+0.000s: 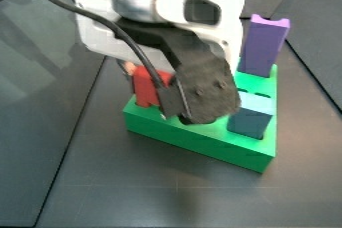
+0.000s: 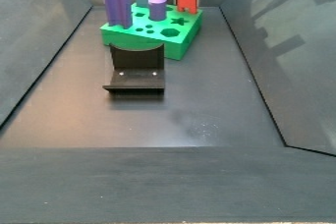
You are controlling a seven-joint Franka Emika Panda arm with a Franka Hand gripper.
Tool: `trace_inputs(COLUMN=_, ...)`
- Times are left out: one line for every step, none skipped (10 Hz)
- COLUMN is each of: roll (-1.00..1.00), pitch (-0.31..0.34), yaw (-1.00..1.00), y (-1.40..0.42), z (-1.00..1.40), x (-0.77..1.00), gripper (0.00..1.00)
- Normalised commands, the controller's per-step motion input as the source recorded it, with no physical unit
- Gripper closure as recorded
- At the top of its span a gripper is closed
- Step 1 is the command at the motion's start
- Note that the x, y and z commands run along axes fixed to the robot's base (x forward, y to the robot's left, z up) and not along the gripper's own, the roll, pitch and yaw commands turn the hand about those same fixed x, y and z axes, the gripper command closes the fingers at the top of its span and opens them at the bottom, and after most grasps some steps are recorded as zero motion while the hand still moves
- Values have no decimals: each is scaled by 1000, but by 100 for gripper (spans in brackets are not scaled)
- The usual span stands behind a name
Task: Pick up the square-circle object. Move up. Rotate the square-circle object. Move to above the board. Insert the square-circle object.
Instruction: Insert the square-circle object.
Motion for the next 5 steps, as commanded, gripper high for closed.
trace_inputs(roll=0, pitch=0, yaw=-191, y=57, z=-1000, x=280, gripper=100)
trace_inputs(roll=-91, pitch=0, yaw=-271, y=177, z=-903, x=231, gripper=100)
trace_inputs(roll=-349, pitch=-124, yaw=-251, y=137, z=-403, x=166, gripper=100)
trace_inputs(roll=-386, pitch=-194, yaw=-154, y=283, z=-329, x=17, gripper=100)
trace_inputs(roll=0, pitch=23, yaw=0, y=3, z=0, x=0, gripper=100)
